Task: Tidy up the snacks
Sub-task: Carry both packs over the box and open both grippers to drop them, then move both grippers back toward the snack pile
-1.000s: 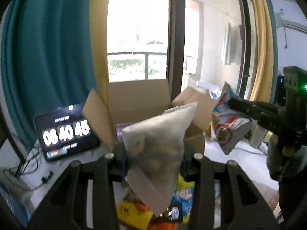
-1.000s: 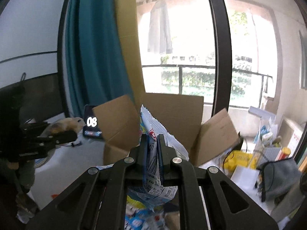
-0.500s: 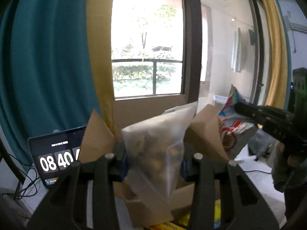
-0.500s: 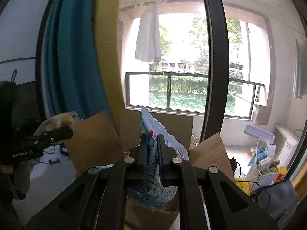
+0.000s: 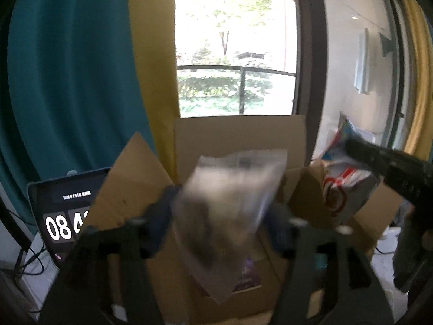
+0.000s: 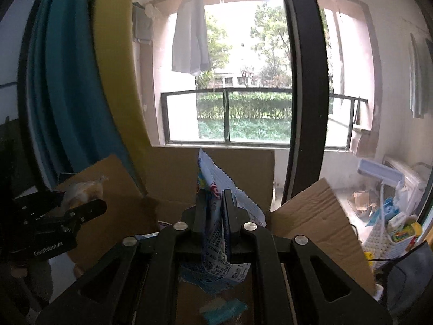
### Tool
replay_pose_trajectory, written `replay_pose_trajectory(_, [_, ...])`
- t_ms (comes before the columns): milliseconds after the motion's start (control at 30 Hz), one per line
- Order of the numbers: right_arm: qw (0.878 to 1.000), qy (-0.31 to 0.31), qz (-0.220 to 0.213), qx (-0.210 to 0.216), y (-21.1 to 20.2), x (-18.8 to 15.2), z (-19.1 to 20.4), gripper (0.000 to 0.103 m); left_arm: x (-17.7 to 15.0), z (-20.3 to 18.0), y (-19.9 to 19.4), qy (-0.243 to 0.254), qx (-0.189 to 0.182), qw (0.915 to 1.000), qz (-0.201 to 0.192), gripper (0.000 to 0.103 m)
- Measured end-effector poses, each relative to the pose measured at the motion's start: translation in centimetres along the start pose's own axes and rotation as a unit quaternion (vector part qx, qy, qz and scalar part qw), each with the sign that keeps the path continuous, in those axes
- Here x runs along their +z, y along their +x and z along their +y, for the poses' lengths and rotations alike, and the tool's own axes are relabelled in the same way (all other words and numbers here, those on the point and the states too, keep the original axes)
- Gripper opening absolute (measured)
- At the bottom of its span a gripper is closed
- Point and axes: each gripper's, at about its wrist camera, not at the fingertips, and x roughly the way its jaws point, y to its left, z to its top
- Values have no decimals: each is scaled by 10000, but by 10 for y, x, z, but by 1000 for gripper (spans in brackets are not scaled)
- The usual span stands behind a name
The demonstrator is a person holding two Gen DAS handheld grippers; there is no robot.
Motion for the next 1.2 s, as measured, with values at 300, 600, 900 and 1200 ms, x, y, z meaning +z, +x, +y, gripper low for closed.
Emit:
replay_pose_trajectory(300, [9998, 153, 93, 10, 4, -3, 5, 70, 2, 2, -13, -67, -23, 10000, -50, 93])
replay_pose_trajectory(600, [10000, -8, 48, 16, -37, -4, 17, 70, 2, 1, -61, -90, 24, 9997, -225, 93])
replay_pose_trajectory(900, [9999, -59, -34, 104, -85, -8, 30, 70, -9, -13, -117, -24, 14, 9996, -298, 93])
replay_pose_trajectory(1200, [9998, -120, -82, 104, -129, -16, 38, 70, -24, -18, -157, -34, -143, 9995, -273, 93])
